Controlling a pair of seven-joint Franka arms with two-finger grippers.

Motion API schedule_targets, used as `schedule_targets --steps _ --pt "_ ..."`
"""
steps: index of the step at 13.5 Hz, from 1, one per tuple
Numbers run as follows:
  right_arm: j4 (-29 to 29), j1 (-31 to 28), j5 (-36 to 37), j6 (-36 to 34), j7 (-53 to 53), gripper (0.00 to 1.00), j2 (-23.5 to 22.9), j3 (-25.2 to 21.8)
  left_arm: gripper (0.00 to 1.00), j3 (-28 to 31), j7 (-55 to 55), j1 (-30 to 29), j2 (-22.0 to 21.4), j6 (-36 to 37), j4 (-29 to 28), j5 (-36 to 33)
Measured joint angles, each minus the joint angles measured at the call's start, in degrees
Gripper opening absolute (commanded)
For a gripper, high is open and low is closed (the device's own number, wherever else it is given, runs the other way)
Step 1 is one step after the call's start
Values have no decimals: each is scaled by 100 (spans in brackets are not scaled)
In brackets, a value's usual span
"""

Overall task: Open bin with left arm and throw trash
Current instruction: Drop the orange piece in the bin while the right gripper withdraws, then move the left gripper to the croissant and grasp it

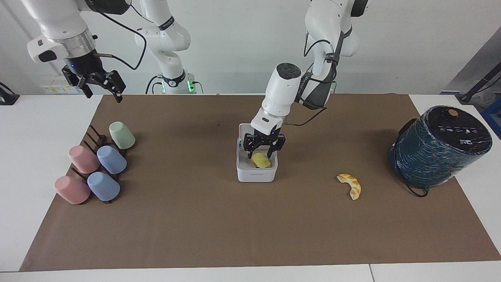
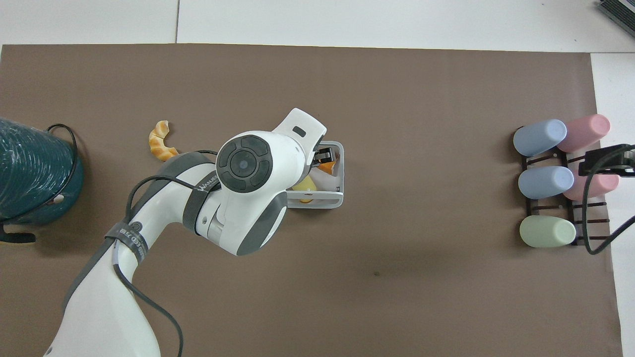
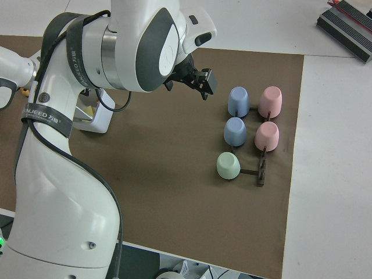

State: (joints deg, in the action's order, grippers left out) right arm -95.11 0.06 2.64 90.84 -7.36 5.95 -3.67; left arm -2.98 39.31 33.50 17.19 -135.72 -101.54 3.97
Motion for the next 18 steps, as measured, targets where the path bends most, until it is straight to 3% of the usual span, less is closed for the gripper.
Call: schedule_targets --steps 4,8,13,18 --pt "-50 126 0 2 -1 100 -3 -89 87 161 -1 -100 -17 726 507 -46" --pt "-36 188 -156 -19 -10 100 0 -84 86 218 -955 -1063 -2 1049 656 -230" --pt "-30 185 -316 -67 -12 100 8 -106 82 237 -2532 -2351 10 1032 246 -231" --pt "-33 187 -270 -71 -12 100 11 -84 83 229 -2813 -2615 71 301 -437 -232"
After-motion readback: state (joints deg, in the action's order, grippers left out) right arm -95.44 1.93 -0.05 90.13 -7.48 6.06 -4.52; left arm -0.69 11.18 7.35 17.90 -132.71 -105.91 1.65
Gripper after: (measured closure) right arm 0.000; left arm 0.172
